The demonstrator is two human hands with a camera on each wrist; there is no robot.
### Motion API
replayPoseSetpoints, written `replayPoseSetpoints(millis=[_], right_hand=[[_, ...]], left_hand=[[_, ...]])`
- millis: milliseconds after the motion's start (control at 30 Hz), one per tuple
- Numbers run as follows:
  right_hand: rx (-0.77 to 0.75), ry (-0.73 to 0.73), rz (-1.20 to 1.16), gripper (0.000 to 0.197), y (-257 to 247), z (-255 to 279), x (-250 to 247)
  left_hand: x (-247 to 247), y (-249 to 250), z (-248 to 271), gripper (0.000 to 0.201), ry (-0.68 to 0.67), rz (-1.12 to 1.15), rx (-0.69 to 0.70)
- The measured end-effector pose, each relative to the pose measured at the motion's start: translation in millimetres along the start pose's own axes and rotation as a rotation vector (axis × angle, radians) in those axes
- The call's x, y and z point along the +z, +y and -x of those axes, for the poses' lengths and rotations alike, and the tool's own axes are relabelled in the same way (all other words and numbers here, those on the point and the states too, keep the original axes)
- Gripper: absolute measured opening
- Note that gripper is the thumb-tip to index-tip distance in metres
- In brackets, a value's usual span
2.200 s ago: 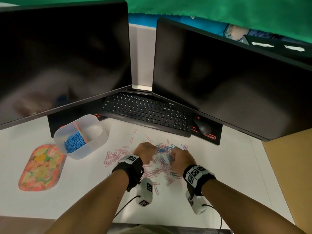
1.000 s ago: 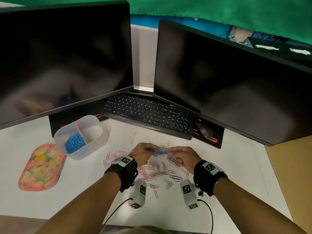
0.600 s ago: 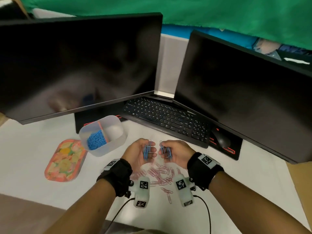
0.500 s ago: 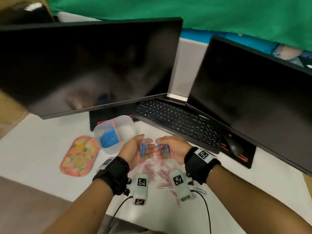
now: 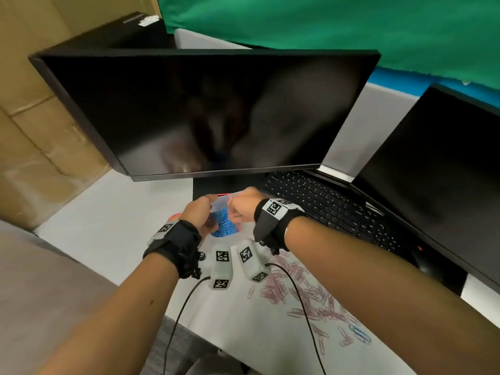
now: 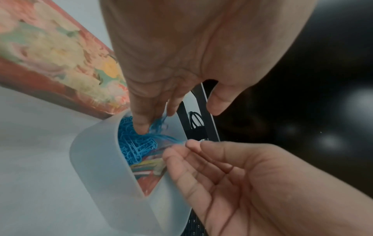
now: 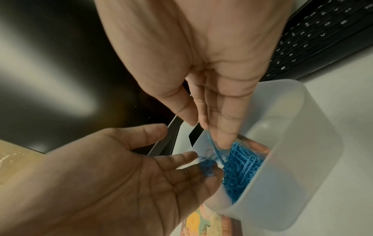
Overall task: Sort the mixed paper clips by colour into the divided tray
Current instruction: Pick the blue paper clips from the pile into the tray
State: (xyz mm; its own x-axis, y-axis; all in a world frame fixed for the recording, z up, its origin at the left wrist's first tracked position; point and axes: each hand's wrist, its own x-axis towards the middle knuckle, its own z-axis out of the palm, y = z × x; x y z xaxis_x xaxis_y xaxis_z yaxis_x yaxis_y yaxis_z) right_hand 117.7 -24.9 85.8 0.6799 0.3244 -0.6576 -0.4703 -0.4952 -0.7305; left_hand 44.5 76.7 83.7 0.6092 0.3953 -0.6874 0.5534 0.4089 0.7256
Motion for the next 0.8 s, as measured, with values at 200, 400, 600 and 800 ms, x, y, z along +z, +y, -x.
replayPoseSetpoints(millis=[200, 400, 600, 800], right_hand=[[-0.005, 0.046, -0.059, 0.012, 22, 15, -42], [0.061, 0.217, -0.018, 0.016, 99, 70, -143], [0.144, 0.481, 0.363, 0.028, 204, 109, -209], [0.135, 0.61, 0.507, 0.022, 249, 125, -210]], left_hand=[[13, -2, -1, 0.034, 0.009, -0.245, 0.121], [72, -26, 27, 0.016, -0.1, -0.744, 0.503], [129, -67, 41, 0.018, -0.351, -1.015, 0.661], [179, -115, 36, 0.024, -0.566, -1.391, 0.737]])
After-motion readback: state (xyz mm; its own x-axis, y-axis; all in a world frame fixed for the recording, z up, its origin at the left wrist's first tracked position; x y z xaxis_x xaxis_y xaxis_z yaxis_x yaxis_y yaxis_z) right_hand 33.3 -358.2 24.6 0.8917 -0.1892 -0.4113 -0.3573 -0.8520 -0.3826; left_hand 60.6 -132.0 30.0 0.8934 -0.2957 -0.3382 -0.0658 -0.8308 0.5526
